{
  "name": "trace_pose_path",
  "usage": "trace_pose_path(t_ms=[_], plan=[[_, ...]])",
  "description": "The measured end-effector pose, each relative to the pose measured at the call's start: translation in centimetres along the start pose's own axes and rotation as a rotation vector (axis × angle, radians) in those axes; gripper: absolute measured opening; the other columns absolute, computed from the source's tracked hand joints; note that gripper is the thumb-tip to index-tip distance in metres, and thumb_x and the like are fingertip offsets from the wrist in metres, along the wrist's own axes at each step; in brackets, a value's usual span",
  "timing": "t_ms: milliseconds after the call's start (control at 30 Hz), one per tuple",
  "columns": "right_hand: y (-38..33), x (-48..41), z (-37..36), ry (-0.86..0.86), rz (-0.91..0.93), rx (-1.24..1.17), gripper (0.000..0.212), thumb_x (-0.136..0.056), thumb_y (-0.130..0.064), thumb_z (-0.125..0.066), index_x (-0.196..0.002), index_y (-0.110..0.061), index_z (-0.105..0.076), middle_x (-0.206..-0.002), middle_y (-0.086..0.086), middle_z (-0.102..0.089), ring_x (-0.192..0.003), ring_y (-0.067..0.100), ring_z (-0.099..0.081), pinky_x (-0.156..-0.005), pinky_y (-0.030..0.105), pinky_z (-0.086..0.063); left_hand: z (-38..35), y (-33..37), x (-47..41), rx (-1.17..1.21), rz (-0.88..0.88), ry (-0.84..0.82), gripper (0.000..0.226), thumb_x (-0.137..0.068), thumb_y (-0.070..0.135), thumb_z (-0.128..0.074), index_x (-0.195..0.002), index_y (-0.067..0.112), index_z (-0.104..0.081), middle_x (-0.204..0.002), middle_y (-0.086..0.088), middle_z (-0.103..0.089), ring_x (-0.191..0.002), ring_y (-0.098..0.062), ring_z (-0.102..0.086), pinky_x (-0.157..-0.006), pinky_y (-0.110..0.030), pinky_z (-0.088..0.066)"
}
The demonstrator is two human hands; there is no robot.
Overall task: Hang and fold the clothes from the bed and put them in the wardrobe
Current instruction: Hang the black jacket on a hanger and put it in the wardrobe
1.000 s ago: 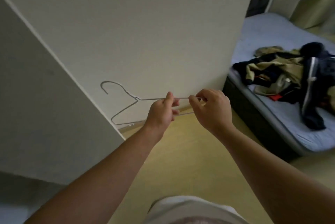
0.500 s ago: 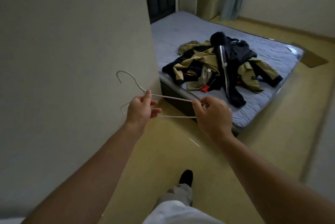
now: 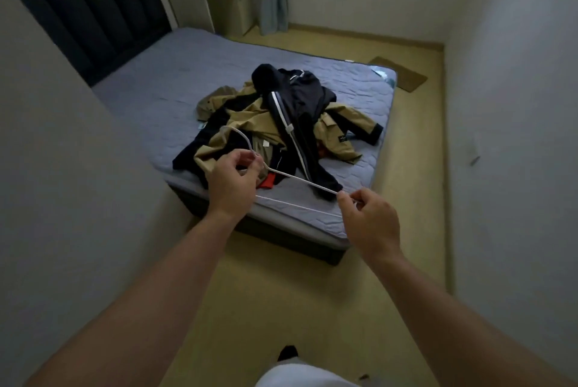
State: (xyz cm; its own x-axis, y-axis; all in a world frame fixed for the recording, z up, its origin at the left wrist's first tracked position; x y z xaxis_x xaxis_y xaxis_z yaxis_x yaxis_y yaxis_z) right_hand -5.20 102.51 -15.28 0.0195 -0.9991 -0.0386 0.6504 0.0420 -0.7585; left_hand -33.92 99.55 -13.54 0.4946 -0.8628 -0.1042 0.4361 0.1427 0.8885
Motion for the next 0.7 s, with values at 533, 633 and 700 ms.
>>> trace_pose_path(t_ms=[533, 633, 700], plan=[[11.2, -27.6, 5.9, -0.326, 0.003, -0.022, 0.025, -0.096, -0.037, -0.059, -0.116, -0.026, -0.071, -0.098, -0.010, -0.072, -0.089, 0.010, -0.066, -0.080, 0.033, -0.056, -29.8, 12.3, -17.5, 0.001, -0.117, -0.133, 0.006, -0.091, 0.027, -0.074, -0.089, 0.021, -0.075, -0.074, 0.008, -0.073, -0.066, -0.009, -0.070, -0.071, -0.039, -0.061], [11.3, -33.2, 6.7, -0.400, 0.042, -0.021, 0.023, -0.097, -0.034, -0.056, -0.115, -0.030, -0.069, -0.093, -0.011, -0.069, -0.085, 0.013, -0.065, -0.072, 0.028, -0.052, -34.3, 16.0, -19.8, -0.043, -0.196, -0.161, 0.015, -0.087, 0.026, -0.077, -0.080, 0.038, -0.073, -0.070, 0.021, -0.070, -0.063, 0.002, -0.064, -0.064, -0.014, -0.050], [11.4, -36.6, 6.3, -0.471, 0.028, -0.016, 0.023, -0.100, -0.033, -0.052, -0.116, -0.028, -0.067, -0.095, -0.009, -0.069, -0.088, 0.017, -0.065, -0.075, 0.030, -0.052, -36.7, 17.3, -21.5, -0.061, -0.198, -0.177, 0.020, -0.084, 0.023, -0.080, -0.079, 0.041, -0.072, -0.075, 0.018, -0.070, -0.064, 0.001, -0.063, -0.063, -0.010, -0.046]])
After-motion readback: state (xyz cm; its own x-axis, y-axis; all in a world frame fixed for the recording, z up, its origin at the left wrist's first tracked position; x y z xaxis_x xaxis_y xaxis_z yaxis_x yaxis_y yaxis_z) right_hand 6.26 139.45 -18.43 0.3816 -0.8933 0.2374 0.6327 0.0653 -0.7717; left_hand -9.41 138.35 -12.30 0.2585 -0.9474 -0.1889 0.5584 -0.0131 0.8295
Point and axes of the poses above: each hand's wrist, its own x-axis away from the middle knuckle, its own z-axis out of the back of the hand, y = z × x, the point moved 10 cm from there along -x, towards the middle knuckle
